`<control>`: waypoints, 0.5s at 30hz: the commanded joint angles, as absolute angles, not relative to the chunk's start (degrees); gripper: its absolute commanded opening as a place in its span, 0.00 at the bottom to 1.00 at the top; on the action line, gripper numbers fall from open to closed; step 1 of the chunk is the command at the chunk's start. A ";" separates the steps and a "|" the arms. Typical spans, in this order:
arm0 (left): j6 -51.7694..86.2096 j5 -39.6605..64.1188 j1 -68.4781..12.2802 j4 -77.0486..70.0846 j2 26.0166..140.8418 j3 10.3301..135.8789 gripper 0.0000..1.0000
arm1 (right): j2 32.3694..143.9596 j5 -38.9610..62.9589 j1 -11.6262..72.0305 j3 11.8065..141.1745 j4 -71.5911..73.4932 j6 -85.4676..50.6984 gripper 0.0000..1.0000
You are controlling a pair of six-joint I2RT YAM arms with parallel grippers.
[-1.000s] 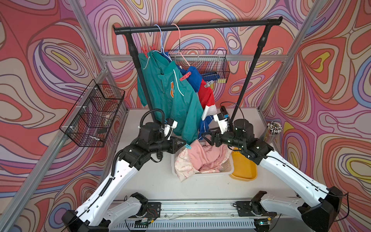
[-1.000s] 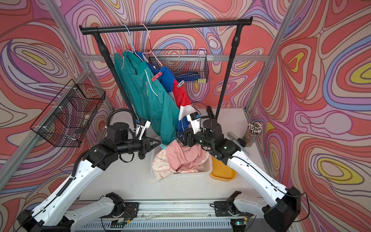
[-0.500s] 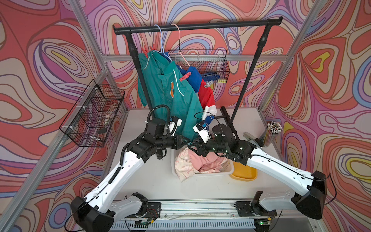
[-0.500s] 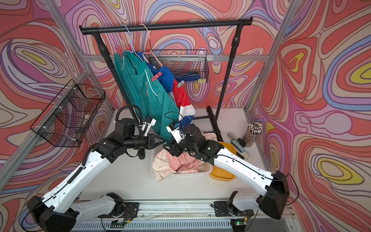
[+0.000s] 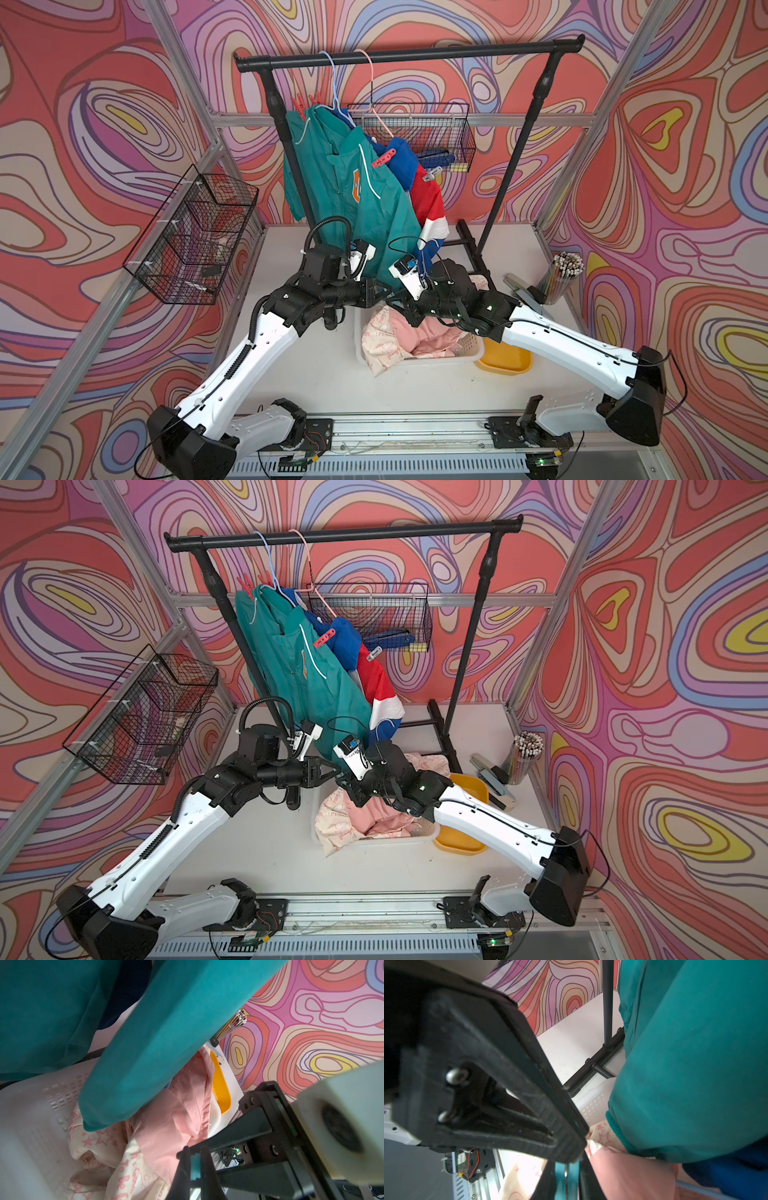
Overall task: Remove the clothespins securing jackets to the hanger
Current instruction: Place the clothespin in the storage box.
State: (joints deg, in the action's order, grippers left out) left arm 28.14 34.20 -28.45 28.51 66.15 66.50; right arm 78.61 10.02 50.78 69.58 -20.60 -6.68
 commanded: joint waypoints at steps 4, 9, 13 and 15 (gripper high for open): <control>27.67 35.86 -28.42 27.95 66.24 67.15 0.00 | 79.37 8.56 51.24 70.75 -20.57 -7.23 0.00; 26.93 34.47 -28.31 28.65 65.73 68.02 0.38 | 77.66 6.53 51.28 68.99 -19.51 -8.23 0.00; 26.38 32.51 -28.33 29.03 64.14 68.53 0.61 | 74.97 2.92 51.31 67.03 -18.87 -9.81 0.00; 25.85 31.33 -28.35 29.43 62.91 68.56 0.70 | 73.78 0.74 51.25 66.42 -19.33 -10.51 0.00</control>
State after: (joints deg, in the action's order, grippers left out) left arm 27.20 32.99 -28.45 28.58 65.45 66.67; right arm 76.34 4.97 51.20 67.64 -19.88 -8.78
